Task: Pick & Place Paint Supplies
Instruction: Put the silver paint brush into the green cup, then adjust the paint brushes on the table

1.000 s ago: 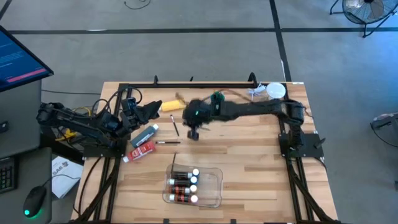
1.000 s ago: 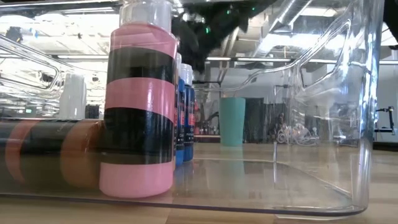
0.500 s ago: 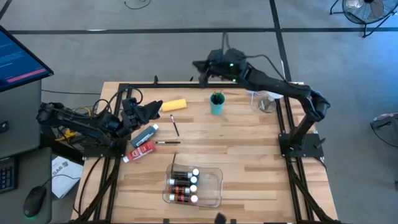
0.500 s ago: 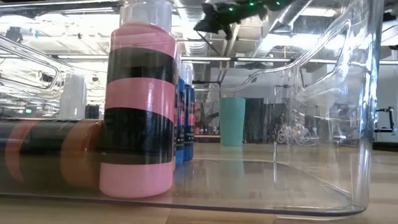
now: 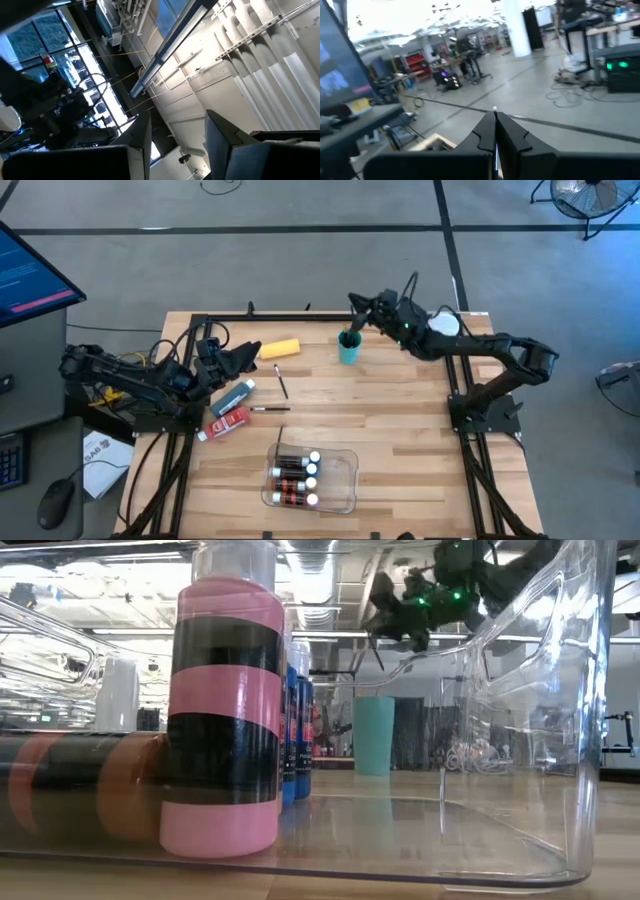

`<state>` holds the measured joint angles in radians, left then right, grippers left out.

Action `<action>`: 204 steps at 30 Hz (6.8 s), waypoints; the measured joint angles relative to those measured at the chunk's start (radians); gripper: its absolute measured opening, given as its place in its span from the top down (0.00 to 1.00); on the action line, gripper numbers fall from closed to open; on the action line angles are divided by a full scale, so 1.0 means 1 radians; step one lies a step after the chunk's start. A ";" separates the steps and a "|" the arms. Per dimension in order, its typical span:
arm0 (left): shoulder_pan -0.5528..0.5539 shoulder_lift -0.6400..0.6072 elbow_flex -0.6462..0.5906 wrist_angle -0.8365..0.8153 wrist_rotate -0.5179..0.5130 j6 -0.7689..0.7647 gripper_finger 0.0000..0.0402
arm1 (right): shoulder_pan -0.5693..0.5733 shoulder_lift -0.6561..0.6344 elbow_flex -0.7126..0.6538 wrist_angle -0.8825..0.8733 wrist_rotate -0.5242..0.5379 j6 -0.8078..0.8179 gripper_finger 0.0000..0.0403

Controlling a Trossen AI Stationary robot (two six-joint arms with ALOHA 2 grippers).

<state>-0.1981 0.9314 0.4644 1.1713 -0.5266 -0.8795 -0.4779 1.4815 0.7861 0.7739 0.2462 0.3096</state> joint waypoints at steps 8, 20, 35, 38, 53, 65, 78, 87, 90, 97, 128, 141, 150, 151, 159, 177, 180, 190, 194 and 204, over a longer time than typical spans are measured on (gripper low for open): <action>0.000 0.000 0.000 0.000 -0.027 -0.042 0.77 | 0.046 0.032 -0.041 0.063 0.086 -0.081 1.00; 0.000 0.000 0.000 -0.004 -0.025 -0.045 0.77 | 0.051 0.191 -0.040 0.297 0.095 -0.153 1.00; 0.009 0.037 0.000 -0.213 0.025 -0.190 0.77 | 0.078 0.192 -0.078 0.276 0.136 -0.309 1.00; 0.009 0.055 0.000 -0.214 0.039 -0.215 0.77 | 0.079 0.192 -0.111 0.299 0.156 -0.310 1.00; 0.008 0.080 0.000 -0.213 0.068 -0.233 0.77 | 0.069 0.192 -0.173 0.342 0.159 -0.336 0.99; 0.008 0.080 0.000 -0.213 0.068 -0.233 0.77 | 0.065 0.192 -0.173 0.347 0.159 -0.317 0.81; 0.010 0.079 0.000 -0.179 0.038 -0.233 0.77 | 0.143 -0.004 -0.172 0.394 0.144 -0.242 0.77; 0.011 0.079 0.000 -0.003 0.028 -0.169 0.77 | 0.235 -0.223 -0.051 0.056 0.144 -0.119 0.77; 0.013 0.079 0.008 0.086 0.052 -0.091 0.77 | 0.271 -0.260 0.018 -0.071 0.139 -0.117 0.77; 0.054 0.072 0.106 0.103 0.256 0.030 0.77 | 0.346 -0.257 0.188 -0.320 0.116 -0.114 0.77; 0.165 -0.301 0.137 -0.621 0.620 0.146 0.77 | 0.379 0.282 0.746 -0.765 -0.307 0.384 0.77; 0.174 -0.330 0.137 -1.014 0.643 0.143 0.77 | 0.386 0.458 0.851 -0.774 -0.462 0.453 0.77; 0.236 -0.327 0.137 -1.497 0.549 0.252 0.77 | 0.393 0.488 0.935 -1.052 -0.466 0.362 0.77; 0.249 -0.319 0.136 -1.536 0.530 0.253 0.77 | 0.393 0.487 0.935 -1.071 -0.466 0.361 0.77; 0.363 -0.205 0.137 -1.677 0.489 0.278 0.77 | 0.371 0.488 0.935 -1.152 -0.387 0.406 0.77; 0.680 0.297 0.137 -1.613 0.563 0.440 0.77 | 0.366 0.478 0.934 -1.156 -0.383 0.416 0.77; 0.688 0.351 0.137 -1.558 0.579 0.441 0.77 | 0.372 0.478 0.934 -1.155 -0.384 0.425 0.77; 0.755 0.473 0.137 -1.424 0.580 0.455 0.77 | 0.394 0.478 0.934 -1.163 -0.389 0.451 0.77; 0.785 0.532 0.137 -1.327 0.636 0.454 0.77 | 0.400 0.478 0.934 -1.163 -0.407 0.451 0.77; 0.766 0.663 0.140 -1.186 0.735 0.458 0.77 | 0.406 0.478 0.934 -1.174 -0.433 0.452 0.77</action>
<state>0.5682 1.5940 0.6048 -0.0151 0.2086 -0.4217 -0.0720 1.9598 1.7199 -0.4003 -0.1867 0.7615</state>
